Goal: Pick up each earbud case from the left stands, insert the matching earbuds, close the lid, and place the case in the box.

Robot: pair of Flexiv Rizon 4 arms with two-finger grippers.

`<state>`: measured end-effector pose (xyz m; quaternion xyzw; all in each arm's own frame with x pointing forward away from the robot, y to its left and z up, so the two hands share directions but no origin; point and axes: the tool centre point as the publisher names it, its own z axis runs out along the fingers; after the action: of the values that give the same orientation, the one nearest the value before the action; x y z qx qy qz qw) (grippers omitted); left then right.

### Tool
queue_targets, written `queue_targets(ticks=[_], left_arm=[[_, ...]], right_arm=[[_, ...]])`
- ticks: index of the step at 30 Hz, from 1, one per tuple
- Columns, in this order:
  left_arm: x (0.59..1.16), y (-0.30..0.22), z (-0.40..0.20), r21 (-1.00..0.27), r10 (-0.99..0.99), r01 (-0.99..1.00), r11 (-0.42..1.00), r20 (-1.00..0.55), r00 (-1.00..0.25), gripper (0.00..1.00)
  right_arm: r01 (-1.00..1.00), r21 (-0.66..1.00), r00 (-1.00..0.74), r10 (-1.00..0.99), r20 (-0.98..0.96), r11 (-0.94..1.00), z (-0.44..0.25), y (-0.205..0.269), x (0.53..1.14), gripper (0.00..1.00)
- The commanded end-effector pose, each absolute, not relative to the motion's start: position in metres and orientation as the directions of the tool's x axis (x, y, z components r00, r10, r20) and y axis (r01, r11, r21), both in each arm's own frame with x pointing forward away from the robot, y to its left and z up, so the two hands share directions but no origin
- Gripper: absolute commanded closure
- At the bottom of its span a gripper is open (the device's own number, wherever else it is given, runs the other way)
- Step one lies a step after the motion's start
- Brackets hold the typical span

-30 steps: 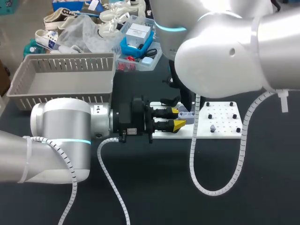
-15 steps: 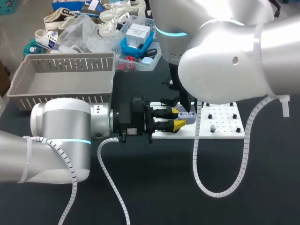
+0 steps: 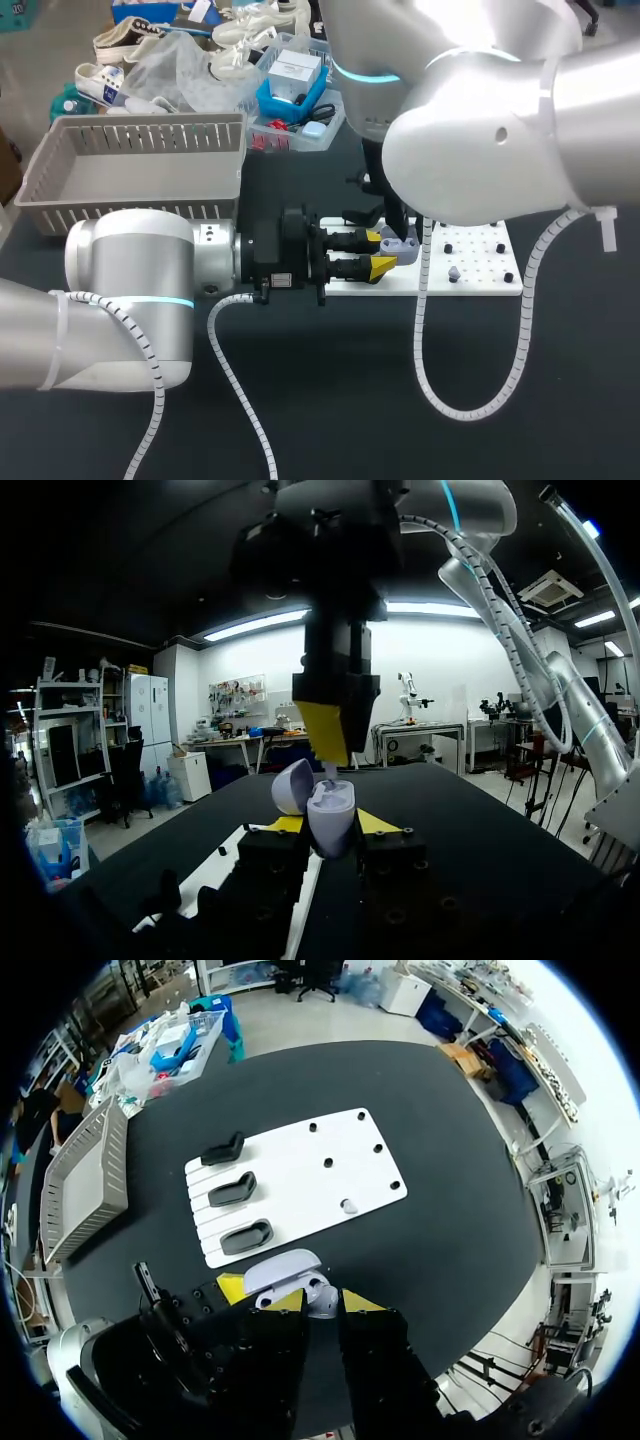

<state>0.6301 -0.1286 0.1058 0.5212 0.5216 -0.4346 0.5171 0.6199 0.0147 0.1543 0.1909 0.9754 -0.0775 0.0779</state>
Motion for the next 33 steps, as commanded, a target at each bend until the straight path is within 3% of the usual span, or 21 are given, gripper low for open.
queue_targets(ticks=[1,33], left_arm=[[0.6294,-0.1292,0.1054,0.087,0.094,0.993,0.084,-0.992,0.079,1.00],[0.6294,-0.1292,0.1054,0.087,0.094,0.993,0.084,-0.992,0.079,1.00]], right_arm=[[0.385,-0.123,-0.915,0.361,-0.182,0.915,0.1537,0.0154,0.6203,1.00],[0.368,-0.148,-0.925,0.346,-0.158,0.918,0.1441,0.0177,0.6258,1.00]])
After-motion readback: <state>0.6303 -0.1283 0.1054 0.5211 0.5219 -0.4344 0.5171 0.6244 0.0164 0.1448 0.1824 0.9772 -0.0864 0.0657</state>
